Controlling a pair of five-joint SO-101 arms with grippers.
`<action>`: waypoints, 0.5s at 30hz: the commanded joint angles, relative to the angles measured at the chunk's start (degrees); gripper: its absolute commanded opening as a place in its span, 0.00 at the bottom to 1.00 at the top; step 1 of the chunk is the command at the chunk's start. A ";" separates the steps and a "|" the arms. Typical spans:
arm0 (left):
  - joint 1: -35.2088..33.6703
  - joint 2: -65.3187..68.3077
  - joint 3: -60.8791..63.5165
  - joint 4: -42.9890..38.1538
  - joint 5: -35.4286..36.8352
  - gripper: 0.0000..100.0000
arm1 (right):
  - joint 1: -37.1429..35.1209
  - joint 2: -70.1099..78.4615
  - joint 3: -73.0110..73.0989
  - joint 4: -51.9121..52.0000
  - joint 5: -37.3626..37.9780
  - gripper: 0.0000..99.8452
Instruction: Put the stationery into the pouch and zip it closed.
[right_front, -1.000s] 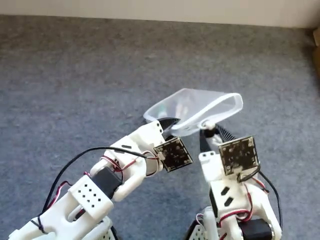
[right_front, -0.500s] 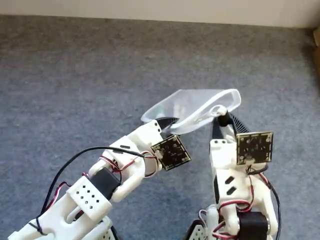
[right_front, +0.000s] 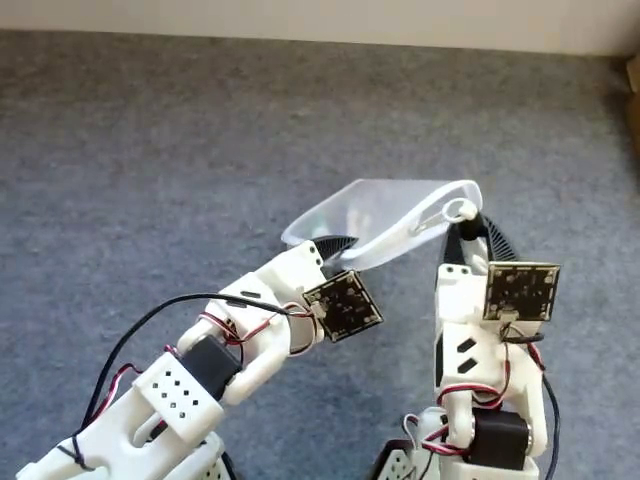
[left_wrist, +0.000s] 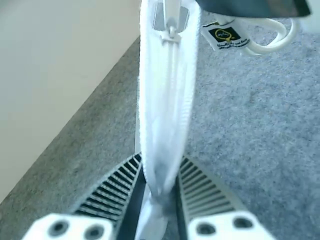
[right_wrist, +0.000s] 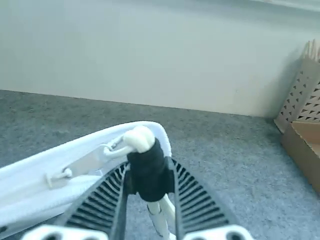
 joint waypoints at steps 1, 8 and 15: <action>-1.98 -3.91 0.31 2.29 0.88 0.00 | 5.05 0.13 1.19 -5.85 -0.35 0.00; -6.11 -15.16 1.01 8.18 0.79 0.00 | 7.87 0.13 3.47 -9.27 -0.26 0.00; -9.71 -22.99 1.63 15.21 -0.62 0.00 | 7.87 0.13 3.56 -9.27 -0.26 0.00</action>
